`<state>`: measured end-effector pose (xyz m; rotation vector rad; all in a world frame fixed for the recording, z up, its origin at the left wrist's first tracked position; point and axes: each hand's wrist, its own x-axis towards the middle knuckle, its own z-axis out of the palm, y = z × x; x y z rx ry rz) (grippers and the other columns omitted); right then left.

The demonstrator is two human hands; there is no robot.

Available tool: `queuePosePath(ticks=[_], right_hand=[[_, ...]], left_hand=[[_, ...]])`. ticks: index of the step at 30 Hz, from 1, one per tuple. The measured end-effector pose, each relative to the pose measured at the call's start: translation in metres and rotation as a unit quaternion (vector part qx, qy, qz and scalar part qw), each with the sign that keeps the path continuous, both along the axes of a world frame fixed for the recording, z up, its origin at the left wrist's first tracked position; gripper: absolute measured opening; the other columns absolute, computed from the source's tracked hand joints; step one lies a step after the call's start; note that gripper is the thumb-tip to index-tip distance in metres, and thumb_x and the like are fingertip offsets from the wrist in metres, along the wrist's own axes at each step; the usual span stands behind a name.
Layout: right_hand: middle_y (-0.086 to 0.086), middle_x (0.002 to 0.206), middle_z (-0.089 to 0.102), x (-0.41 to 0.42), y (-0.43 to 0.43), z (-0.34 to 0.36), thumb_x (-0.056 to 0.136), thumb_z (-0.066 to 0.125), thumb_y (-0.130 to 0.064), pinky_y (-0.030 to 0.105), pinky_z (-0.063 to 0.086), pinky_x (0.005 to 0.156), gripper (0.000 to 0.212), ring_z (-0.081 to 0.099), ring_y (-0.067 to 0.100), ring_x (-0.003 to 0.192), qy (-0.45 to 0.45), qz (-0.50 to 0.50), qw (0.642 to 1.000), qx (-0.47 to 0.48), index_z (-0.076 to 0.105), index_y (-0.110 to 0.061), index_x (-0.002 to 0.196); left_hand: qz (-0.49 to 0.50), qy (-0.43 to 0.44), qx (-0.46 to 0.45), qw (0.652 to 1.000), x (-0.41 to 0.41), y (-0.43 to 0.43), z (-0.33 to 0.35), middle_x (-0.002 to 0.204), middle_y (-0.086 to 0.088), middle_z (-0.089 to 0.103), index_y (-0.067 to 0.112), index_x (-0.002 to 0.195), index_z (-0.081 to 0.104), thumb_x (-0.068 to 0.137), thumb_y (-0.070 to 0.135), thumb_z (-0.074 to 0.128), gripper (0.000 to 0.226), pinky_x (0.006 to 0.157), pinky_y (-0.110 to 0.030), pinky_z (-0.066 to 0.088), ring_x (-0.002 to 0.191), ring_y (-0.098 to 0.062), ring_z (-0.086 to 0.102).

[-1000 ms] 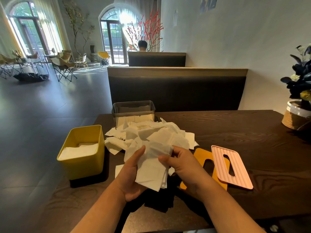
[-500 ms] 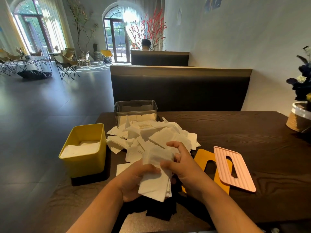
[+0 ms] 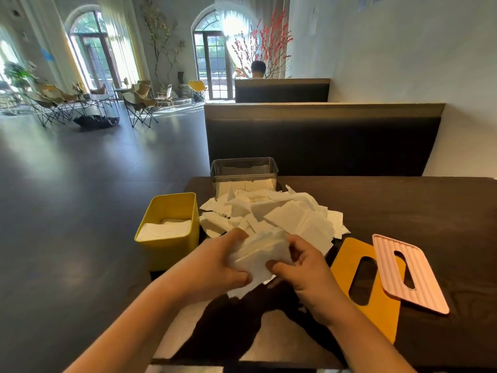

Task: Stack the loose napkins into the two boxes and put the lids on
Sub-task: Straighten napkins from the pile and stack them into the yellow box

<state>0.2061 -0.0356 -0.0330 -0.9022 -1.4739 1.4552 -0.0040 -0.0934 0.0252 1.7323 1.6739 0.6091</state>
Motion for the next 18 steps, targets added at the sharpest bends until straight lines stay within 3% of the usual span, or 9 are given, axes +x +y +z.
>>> queuePosePath(ticks=[4, 9, 11, 14, 18], right_hand=[[0.007, 0.116, 0.076, -0.004, -0.008, -0.018, 0.086, 0.074, 0.013, 0.045, 0.06, 0.096, 0.047, 0.071, 0.027, 0.114, 0.032, 0.007, 0.999, -0.026, 0.065, -0.016, 0.122], [-0.005, 0.127, 0.065, -0.003, -0.016, -0.021, 0.086, 0.078, -0.004, 0.024, 0.057, 0.089, 0.07, 0.068, 0.004, 0.111, -0.089, 0.027, 0.995, 0.025, 0.048, -0.044, 0.135], [-0.012, 0.13, 0.061, -0.004, -0.02, -0.019, 0.084, 0.08, -0.013, 0.02, 0.056, 0.088, 0.08, 0.066, -0.003, 0.107, -0.147, 0.034, 0.987, 0.049, 0.038, -0.053, 0.14], [-0.018, 0.133, 0.057, -0.009, -0.021, -0.021, 0.083, 0.076, -0.02, 0.027, 0.057, 0.097, 0.079, 0.064, -0.001, 0.111, -0.183, 0.03, 0.98, 0.073, 0.036, -0.067, 0.133], [-0.021, 0.131, 0.06, -0.013, -0.018, -0.026, 0.09, 0.07, -0.009, 0.021, 0.053, 0.097, 0.064, 0.06, 0.0, 0.118, -0.147, -0.031, 0.984, 0.094, 0.052, -0.061, 0.123]], left_hand=[[0.037, -0.015, 0.08, 0.996, -0.003, -0.014, -0.021, 0.124, 0.021, 0.061, 0.058, 0.129, 0.046, 0.087, 0.03, 0.084, 0.064, 0.085, -0.021, 0.061, 0.104, 0.008, 0.067], [0.107, -0.102, 0.098, 0.984, 0.016, -0.03, -0.057, 0.14, 0.023, 0.05, 0.062, 0.139, 0.037, 0.089, 0.024, 0.082, 0.078, 0.105, -0.02, 0.046, 0.127, 0.002, 0.054], [0.109, -0.185, 0.073, 0.974, 0.024, -0.033, -0.069, 0.147, 0.016, 0.049, 0.062, 0.141, 0.036, 0.088, 0.012, 0.081, 0.087, 0.113, -0.031, 0.047, 0.133, -0.006, 0.057], [0.113, -0.255, 0.081, 0.957, 0.031, -0.031, -0.081, 0.151, 0.004, 0.05, 0.061, 0.146, 0.034, 0.085, 0.002, 0.075, 0.094, 0.112, -0.043, 0.051, 0.133, -0.016, 0.061], [0.128, -0.284, 0.105, 0.944, 0.033, -0.028, -0.074, 0.145, 0.009, 0.052, 0.046, 0.152, 0.031, 0.094, -0.012, 0.063, 0.088, 0.101, -0.022, 0.054, 0.126, -0.001, 0.063]])
